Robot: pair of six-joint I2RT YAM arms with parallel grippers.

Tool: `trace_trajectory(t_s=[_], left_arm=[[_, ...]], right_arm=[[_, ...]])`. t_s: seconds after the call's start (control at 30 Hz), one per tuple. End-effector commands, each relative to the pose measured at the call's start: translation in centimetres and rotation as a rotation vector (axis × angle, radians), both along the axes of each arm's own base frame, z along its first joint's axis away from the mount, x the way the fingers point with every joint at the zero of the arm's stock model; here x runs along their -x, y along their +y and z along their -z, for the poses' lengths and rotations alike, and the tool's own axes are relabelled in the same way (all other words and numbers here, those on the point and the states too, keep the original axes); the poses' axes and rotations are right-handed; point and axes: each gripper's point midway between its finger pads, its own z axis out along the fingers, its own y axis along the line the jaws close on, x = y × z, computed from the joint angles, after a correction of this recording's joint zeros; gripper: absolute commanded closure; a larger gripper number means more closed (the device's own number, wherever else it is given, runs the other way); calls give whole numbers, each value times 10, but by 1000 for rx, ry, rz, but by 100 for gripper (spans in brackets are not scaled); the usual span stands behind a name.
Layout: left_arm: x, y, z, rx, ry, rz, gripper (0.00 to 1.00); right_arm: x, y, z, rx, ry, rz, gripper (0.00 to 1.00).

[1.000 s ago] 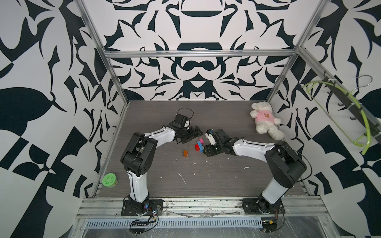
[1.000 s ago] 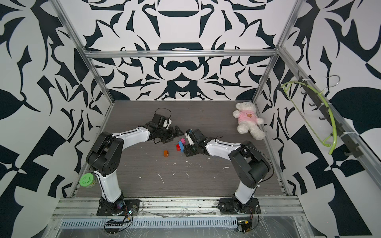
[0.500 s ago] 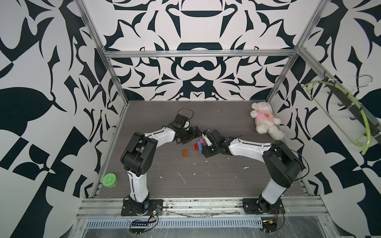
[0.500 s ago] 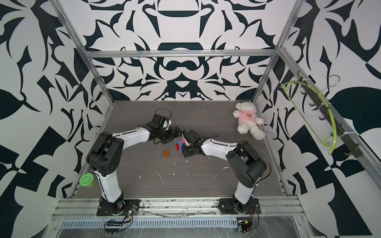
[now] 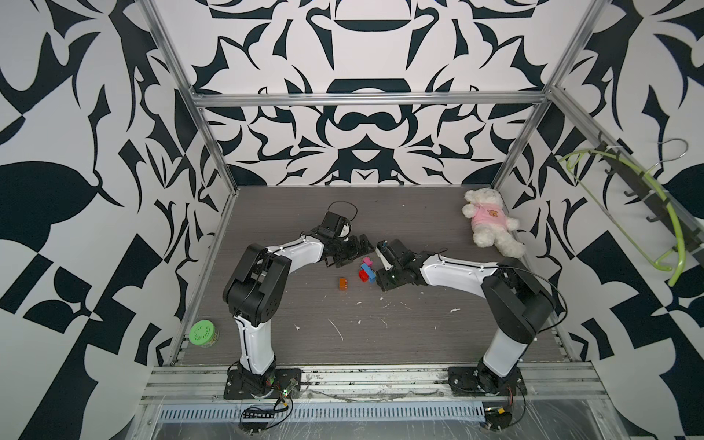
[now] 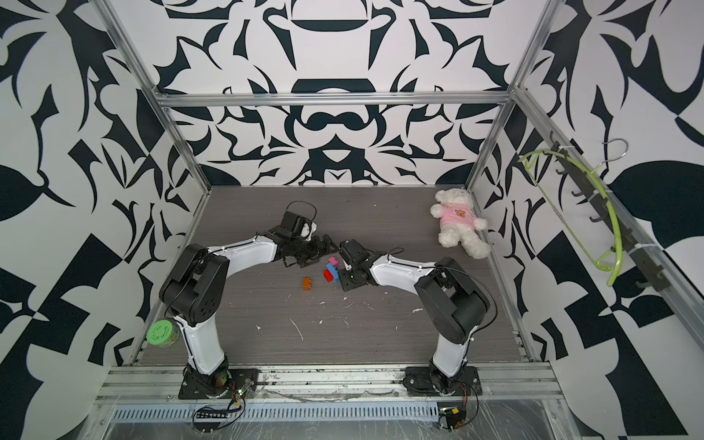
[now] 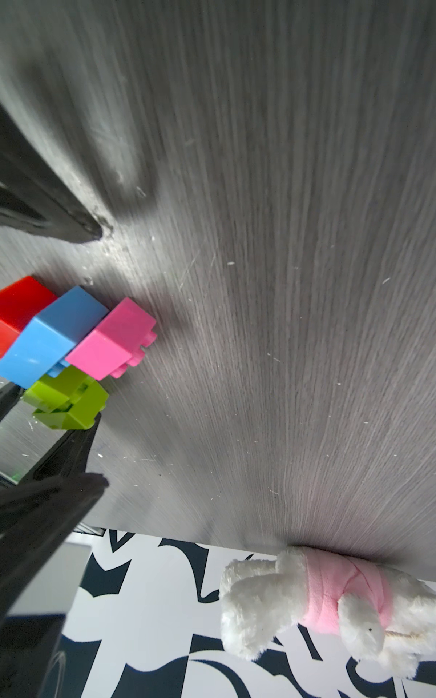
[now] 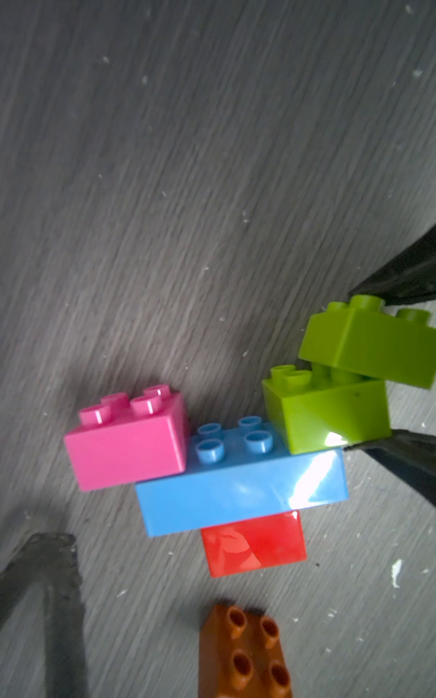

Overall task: Assemble the letter v with lego
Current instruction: Assemble the lego brick with the lego brick.

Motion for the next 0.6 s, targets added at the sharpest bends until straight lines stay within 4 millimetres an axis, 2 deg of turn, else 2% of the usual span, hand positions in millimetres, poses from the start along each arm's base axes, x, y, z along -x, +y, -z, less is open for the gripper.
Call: trace_trajectory(t_s=[0.0, 0.23, 0.43, 0.57], left_arm=[[7, 0, 1, -3, 14, 11, 0], [8, 2, -1, -7, 9, 18, 0], [7, 8, 0, -17, 9, 8, 0], [7, 9, 1, -19, 11, 6, 0]], right_arm=[[-8, 12, -16, -34, -49, -29, 44], [-5, 17, -21, -39, -53, -132, 37], [-5, 26, -21, -77, -32, -213, 38], [-9, 22, -19, -57, -27, -202, 39]])
